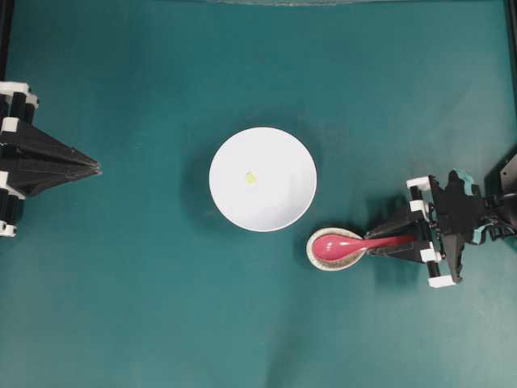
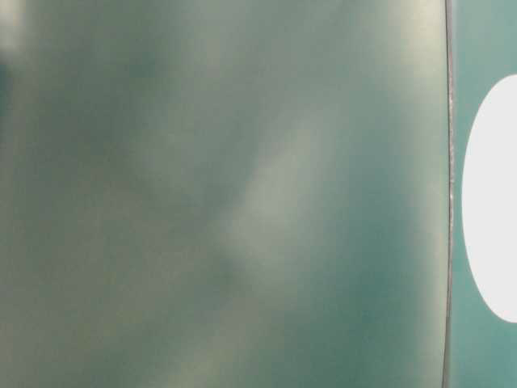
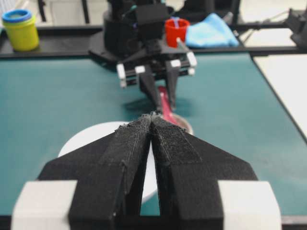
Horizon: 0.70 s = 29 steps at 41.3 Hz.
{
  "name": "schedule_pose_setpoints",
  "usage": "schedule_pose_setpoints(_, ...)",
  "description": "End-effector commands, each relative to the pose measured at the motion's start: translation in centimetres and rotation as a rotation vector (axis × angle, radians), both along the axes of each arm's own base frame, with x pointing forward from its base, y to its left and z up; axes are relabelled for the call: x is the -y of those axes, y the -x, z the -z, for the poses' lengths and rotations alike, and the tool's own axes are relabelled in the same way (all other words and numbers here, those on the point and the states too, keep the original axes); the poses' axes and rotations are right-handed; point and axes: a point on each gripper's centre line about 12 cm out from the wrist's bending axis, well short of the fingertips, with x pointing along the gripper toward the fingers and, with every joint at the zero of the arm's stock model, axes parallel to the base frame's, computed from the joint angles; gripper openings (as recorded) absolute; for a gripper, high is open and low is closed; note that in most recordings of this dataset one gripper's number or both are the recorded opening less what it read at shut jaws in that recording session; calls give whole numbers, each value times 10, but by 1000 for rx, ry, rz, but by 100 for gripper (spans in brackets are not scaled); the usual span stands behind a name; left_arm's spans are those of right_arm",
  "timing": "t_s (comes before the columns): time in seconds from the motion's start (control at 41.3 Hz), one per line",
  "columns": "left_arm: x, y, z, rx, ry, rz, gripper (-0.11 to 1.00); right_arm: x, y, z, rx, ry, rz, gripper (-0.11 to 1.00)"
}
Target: Scoop the yellow hexagonal prism block from the bowl with a spoon using the right arm.
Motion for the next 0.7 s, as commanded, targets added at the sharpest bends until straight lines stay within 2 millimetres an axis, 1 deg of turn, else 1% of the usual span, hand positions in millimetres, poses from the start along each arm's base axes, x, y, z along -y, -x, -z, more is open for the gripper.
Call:
schedule_pose_setpoints(0.0, 1, -2, -8, 20, -2, 2, 7, -1, 0, -6, 29, -2, -6, 35)
schedule_pose_setpoints(0.267, 1, -2, -8, 20, -2, 2, 7, -1, -1, -9, 49, 17, -10, 26)
schedule_pose_setpoints(0.46, 1, -2, -8, 20, -3, 4, 7, -2, -3, -13, 63, 13, -10, 25)
schedule_pose_setpoints(0.679, 1, -2, -9, 23, -3, 4, 7, 3, -5, -28, 111, -10, 32, 25)
